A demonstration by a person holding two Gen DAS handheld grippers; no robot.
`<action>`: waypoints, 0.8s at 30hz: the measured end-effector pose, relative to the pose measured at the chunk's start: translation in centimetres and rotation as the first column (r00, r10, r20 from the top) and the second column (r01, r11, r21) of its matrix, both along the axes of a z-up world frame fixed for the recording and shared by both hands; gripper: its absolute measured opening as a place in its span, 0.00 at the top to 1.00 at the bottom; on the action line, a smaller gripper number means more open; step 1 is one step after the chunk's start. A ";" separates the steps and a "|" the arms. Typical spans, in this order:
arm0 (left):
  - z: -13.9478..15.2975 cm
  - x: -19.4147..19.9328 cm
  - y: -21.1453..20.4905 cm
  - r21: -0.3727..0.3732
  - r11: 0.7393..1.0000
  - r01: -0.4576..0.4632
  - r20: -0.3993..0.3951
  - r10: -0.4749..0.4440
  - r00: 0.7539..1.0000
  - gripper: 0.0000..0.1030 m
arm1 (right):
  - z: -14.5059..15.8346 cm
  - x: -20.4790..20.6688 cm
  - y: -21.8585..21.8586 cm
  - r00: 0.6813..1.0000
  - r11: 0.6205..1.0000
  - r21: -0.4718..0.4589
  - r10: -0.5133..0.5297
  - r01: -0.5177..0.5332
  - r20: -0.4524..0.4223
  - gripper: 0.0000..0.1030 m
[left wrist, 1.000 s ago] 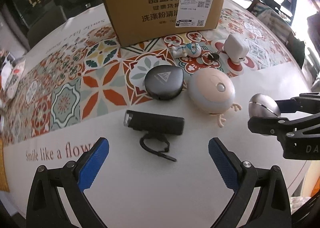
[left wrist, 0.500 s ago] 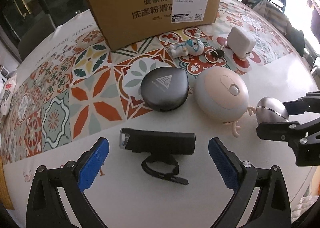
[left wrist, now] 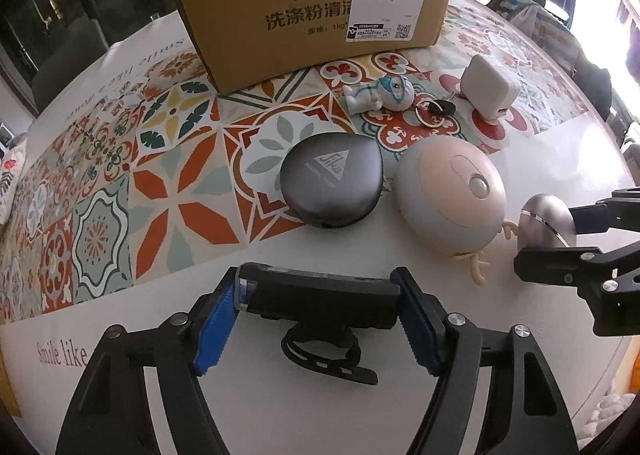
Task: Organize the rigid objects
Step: 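Lift both held items and carry them toward the cardboard box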
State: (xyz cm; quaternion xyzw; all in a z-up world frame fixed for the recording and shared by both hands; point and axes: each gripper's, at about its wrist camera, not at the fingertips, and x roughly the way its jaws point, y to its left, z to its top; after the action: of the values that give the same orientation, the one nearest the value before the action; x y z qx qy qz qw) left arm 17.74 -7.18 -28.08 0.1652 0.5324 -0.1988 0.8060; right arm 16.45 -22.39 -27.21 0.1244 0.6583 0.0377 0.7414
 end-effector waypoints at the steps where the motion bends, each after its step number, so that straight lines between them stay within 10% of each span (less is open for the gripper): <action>1: 0.2 -0.1 0.0 0.000 1.000 -0.005 0.000 0.005 1.000 0.28 | 0.0 0.1 0.1 1.000 1.000 0.000 0.002 -0.002 0.002 0.41; 24: 8.7 -0.9 0.5 -0.107 0.979 -0.173 0.082 0.182 0.980 0.28 | 7.3 0.1 -1.1 0.983 0.999 -0.010 0.041 -0.039 0.180 0.41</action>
State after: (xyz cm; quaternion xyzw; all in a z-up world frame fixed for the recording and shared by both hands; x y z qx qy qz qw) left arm 16.82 -6.71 -19.34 0.0855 0.4972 -0.1447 0.8512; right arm 16.55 -23.53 -19.94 0.1050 0.5912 0.0617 0.7973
